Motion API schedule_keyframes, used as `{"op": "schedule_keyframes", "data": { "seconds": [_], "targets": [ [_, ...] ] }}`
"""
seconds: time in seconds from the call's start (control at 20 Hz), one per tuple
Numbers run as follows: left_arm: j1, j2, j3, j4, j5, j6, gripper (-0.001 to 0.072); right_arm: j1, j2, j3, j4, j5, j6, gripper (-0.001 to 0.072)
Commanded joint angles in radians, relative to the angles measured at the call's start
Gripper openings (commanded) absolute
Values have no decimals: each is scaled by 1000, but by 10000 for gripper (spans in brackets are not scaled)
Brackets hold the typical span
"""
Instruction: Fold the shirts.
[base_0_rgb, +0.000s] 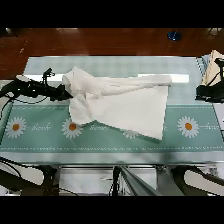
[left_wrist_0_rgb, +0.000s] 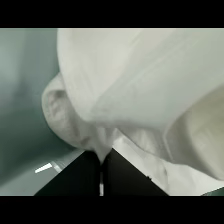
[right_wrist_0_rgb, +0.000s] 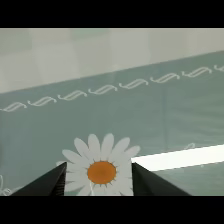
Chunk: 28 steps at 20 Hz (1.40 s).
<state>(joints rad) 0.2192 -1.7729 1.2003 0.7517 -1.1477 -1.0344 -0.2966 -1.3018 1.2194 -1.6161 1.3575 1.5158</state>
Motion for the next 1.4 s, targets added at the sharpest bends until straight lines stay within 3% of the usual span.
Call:
{"op": "schedule_keyframes", "data": {
  "seconds": [0.0,0.15,0.25,0.35,0.8,1.1,1.2,1.25,1.3,1.35],
  "targets": [
    [1,1,34,-6,-27,1,29,-57,1,-40,-37,143,-27,514],
    [1,1,68,-6,-47,2,30,-196,38,-237,217,171,-77,544],
    [1,1,86,-6,-51,2,30,-239,109,-397,414,98,-132,588],
    [1,1,92,-6,-51,2,29,-235,182,-532,512,3,-156,588],
    [1,1,92,-7,-107,0,30,-234,250,-849,769,-155,-262,583],
    [1,1,92,-7,-137,0,30,-85,250,-914,822,-265,-232,581],
    [1,1,92,-7,-146,0,30,10,250,-914,835,-346,-164,481],
    [1,1,92,-7,-147,0,30,52,250,-914,858,-378,-153,363],
    [1,3,93,-7,-148,0,29,81,251,-913,884,-388,-153,12],
    [1,5,103,-10,-166,2,28,94,254,-913,932,-385,-163,19]
  ]
}}
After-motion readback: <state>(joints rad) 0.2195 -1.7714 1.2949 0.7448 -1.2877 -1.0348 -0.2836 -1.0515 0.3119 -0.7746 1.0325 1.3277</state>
